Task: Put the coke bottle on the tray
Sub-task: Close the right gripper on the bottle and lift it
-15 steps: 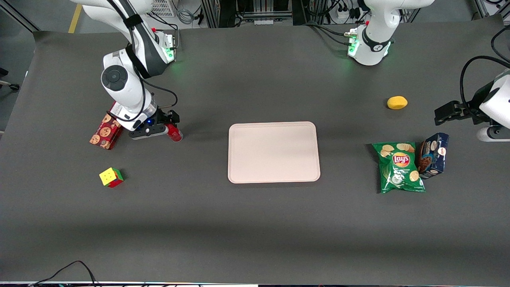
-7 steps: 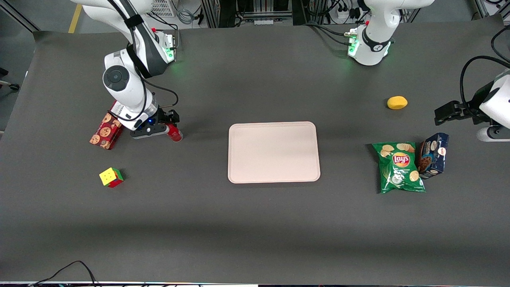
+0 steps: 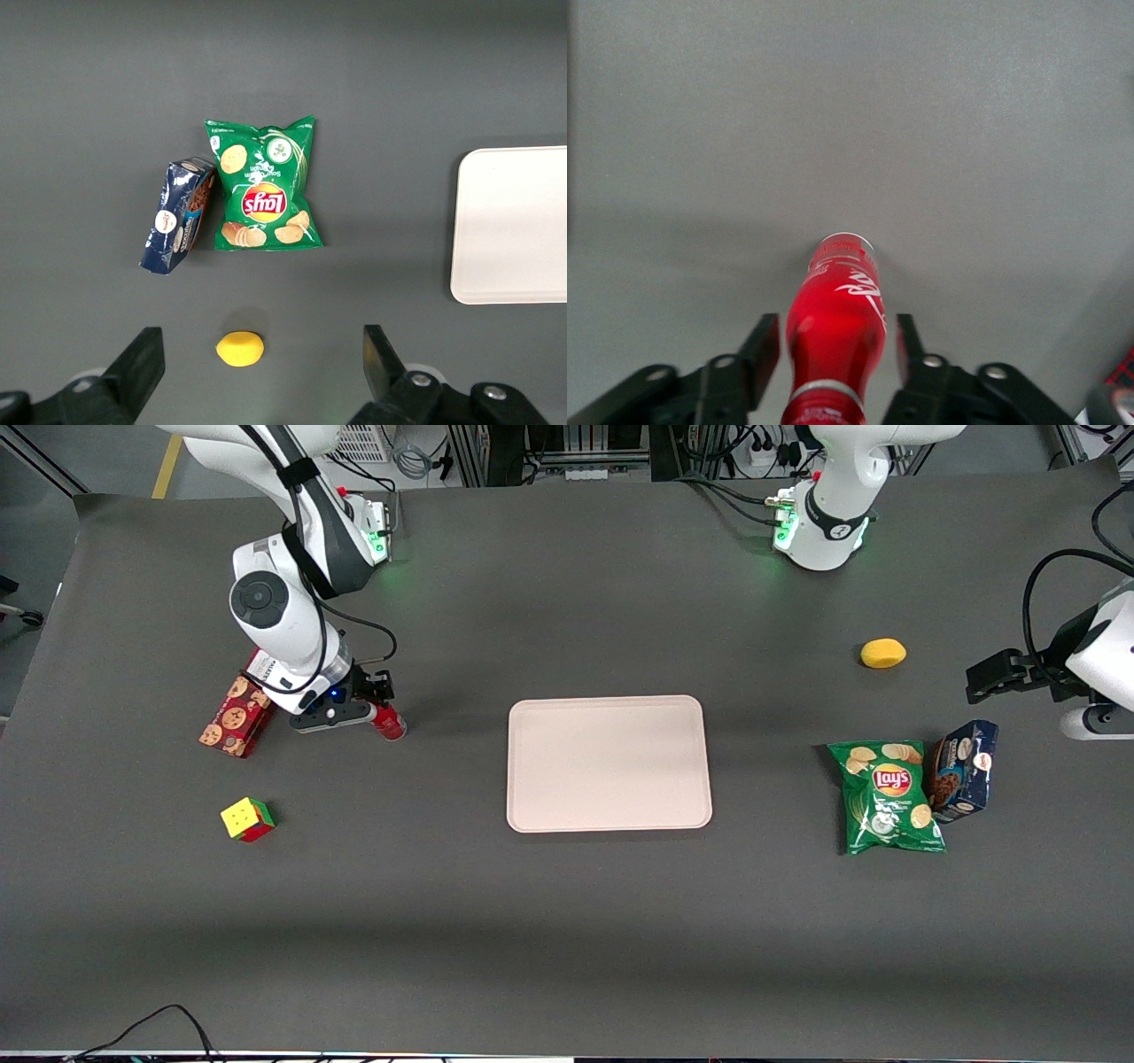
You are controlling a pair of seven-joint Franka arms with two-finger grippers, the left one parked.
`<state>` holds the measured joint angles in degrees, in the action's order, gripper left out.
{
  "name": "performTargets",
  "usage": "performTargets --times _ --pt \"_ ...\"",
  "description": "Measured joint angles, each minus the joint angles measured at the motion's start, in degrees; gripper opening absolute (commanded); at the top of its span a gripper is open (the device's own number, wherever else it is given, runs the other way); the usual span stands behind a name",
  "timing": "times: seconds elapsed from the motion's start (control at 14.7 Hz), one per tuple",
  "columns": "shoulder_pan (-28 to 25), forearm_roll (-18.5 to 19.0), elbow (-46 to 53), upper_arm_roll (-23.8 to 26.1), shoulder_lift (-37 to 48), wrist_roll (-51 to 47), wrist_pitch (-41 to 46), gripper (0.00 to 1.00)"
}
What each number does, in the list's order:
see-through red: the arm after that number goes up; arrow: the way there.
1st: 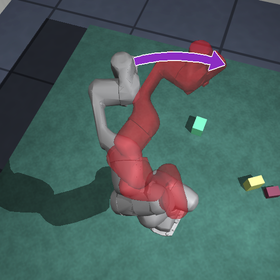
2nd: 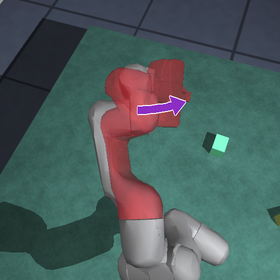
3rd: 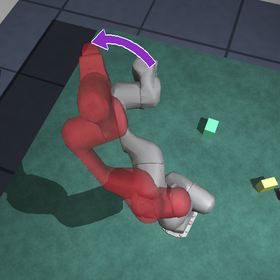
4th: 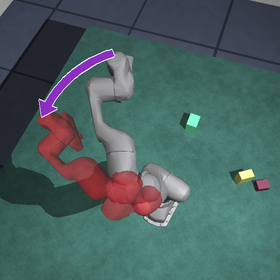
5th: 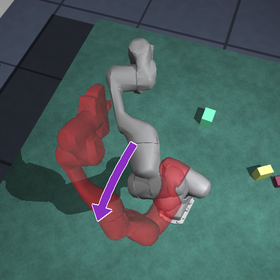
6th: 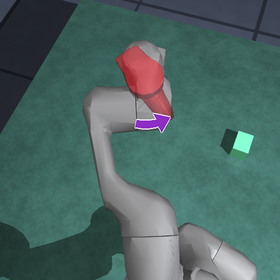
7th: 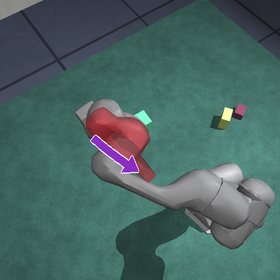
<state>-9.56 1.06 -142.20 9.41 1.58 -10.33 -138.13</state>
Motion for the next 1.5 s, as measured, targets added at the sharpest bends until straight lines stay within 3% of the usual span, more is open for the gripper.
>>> performTargets --times 0.14,0.61,0.82,1.23,1.5 --pt "0.0 -0.1 0.1 0.1 0.1 0.0 0.0 0.00" --pt "0.0 -0.1 1.1 0.2 0.1 0.0 2.4 0.00" --pt "0.0 -0.1 7.6 0.3 0.6 0.0 11.5 0.00" --pt "0.0 -0.1 31.3 0.5 2.4 0.0 38.7 0.00" --pt "-0.6 -1.9 38.5 1.0 2.7 -0.1 44.7 0.00"
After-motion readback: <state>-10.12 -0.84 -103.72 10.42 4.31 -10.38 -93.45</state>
